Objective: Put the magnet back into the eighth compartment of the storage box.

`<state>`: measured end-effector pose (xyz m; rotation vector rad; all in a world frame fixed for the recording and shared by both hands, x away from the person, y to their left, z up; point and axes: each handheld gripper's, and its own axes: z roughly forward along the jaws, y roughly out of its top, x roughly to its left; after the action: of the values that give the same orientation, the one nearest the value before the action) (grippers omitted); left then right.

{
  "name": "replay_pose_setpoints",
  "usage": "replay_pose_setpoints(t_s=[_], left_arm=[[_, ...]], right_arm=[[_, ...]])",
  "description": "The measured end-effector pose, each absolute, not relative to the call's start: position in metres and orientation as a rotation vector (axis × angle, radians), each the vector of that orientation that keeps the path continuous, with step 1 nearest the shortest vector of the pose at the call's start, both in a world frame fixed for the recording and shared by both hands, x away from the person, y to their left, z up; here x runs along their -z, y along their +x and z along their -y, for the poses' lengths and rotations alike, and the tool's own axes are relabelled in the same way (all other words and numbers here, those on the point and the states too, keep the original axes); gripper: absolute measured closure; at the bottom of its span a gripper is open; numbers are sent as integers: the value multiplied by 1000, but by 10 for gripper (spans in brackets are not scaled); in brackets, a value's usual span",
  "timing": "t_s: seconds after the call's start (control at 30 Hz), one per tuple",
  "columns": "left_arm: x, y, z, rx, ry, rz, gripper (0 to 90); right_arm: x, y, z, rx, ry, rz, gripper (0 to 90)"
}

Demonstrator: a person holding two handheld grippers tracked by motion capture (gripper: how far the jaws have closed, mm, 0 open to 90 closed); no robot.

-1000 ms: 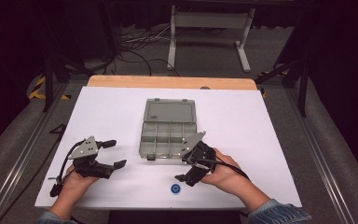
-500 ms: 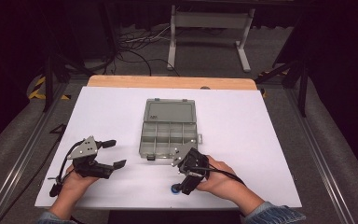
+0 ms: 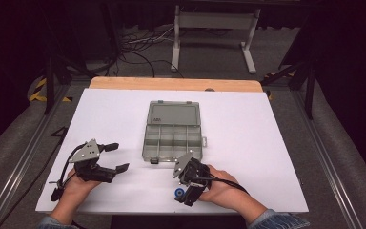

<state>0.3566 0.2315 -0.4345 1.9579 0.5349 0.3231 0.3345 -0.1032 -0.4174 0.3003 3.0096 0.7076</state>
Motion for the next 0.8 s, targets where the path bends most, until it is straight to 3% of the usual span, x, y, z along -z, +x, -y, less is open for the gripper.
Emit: replay_pose_setpoints(t_s=[0.33, 0.4, 0.47, 0.8], left_arm=[[434, 357, -232, -327, 1957, -535, 161], [434, 357, -232, -329, 1956, -535, 161], [434, 356, -232, -329, 1956, -534, 161], [434, 357, -232, -321, 1958, -535, 161]], right_arm=[[427, 331, 99, -673, 285, -3024, 152], [428, 331, 99, -680, 282, -3018, 187], [428, 331, 99, -675, 276, -3037, 282], [433, 328, 97, -626, 234, -3045, 451]])
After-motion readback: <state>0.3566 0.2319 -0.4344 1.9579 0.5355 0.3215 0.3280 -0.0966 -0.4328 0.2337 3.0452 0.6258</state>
